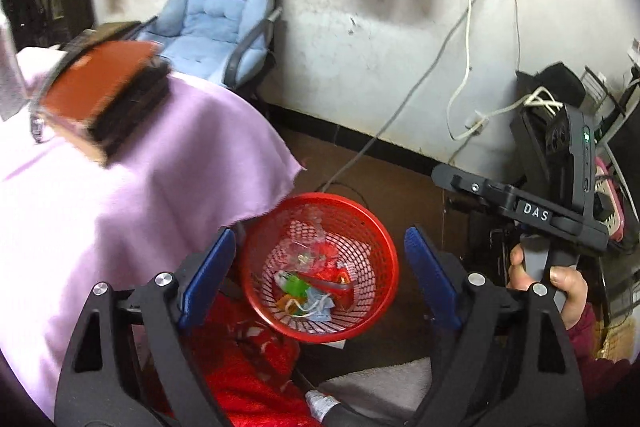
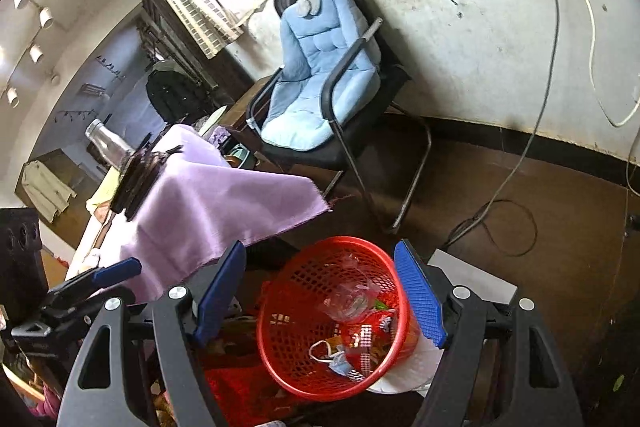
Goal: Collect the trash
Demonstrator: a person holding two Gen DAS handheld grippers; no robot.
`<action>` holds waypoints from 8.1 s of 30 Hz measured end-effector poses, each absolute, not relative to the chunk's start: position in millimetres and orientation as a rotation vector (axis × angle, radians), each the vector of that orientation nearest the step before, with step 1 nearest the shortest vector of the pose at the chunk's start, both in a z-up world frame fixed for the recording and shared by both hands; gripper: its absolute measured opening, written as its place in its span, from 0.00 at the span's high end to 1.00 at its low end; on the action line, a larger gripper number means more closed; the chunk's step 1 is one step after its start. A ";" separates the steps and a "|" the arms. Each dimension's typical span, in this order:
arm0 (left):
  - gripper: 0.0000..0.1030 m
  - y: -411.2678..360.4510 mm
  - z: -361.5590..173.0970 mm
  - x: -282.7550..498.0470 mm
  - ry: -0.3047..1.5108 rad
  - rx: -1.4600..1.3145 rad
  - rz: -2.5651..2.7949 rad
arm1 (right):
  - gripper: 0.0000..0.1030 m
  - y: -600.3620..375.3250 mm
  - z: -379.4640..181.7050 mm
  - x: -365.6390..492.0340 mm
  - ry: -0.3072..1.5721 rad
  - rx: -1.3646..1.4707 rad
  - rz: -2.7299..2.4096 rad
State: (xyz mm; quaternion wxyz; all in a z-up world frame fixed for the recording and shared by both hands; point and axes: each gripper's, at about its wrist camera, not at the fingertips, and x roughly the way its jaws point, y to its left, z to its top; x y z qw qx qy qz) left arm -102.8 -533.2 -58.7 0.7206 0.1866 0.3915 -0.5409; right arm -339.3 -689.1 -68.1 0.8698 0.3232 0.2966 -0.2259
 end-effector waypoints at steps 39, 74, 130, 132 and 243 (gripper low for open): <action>0.07 -148.7 -1.0 81.5 0.787 -0.060 -0.393 | 0.18 -445.8 22.8 -127.1 0.707 0.339 0.091; 0.06 -131.5 -21.9 146.3 0.936 -0.067 -0.387 | 0.18 -431.1 13.0 -95.6 0.740 0.340 0.142; 0.73 -104.9 -7.0 118.0 0.946 -0.271 -0.629 | 0.18 -401.3 6.7 -88.3 0.759 0.311 0.214; 0.73 -84.9 -8.6 112.0 0.927 -0.261 -0.575 | 0.18 -385.2 3.4 -80.8 0.782 0.284 0.247; 0.26 -555.3 -84.0 -93.7 1.014 0.389 -1.261 | 0.32 -680.6 -50.9 -337.3 0.558 0.655 -0.454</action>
